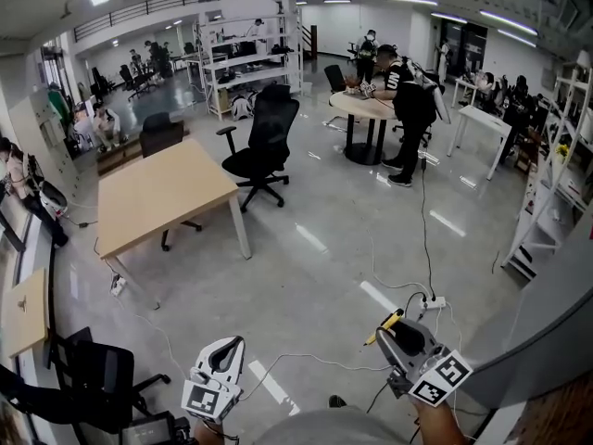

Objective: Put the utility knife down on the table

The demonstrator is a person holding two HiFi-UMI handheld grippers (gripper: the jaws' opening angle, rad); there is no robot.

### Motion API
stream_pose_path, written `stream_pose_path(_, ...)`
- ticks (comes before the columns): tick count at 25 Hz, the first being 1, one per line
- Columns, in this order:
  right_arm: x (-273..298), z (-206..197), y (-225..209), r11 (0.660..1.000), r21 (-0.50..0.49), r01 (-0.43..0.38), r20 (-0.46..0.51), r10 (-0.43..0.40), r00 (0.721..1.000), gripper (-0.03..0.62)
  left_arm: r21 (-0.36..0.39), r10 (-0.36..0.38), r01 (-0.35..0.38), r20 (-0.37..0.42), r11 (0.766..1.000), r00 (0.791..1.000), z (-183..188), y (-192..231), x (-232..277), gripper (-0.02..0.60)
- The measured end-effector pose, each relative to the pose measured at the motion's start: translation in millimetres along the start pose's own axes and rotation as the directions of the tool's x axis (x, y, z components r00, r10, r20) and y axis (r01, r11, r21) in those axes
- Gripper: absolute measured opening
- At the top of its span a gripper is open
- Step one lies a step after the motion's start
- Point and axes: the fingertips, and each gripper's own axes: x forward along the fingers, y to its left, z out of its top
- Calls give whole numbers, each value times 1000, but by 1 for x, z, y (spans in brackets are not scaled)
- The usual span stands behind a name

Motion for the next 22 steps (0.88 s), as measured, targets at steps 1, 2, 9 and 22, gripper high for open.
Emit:
stream_pose_path(1,-1,-1,1,1000,1,3,0,-3,1000,117,-3,-3,3,-1,1000,1000,-1,-1,0,5)
stream_pose_path(2,-3,-2,0,1000,1,7,0,-7,1000,117,-5,-7,7,-1,1000,1000,-2,-2,1,5)
stream_pose_path(9,-13,-8,-29,998,15,54,-12,-54,998,117,-12,-52,51,-18,999,998,-13,-14,33,5)
stream_pose_path(22,-21,15,-170,997,33,64,22,-65,998,117,40,-70,70,-17,997,997,8,-49,175,5)
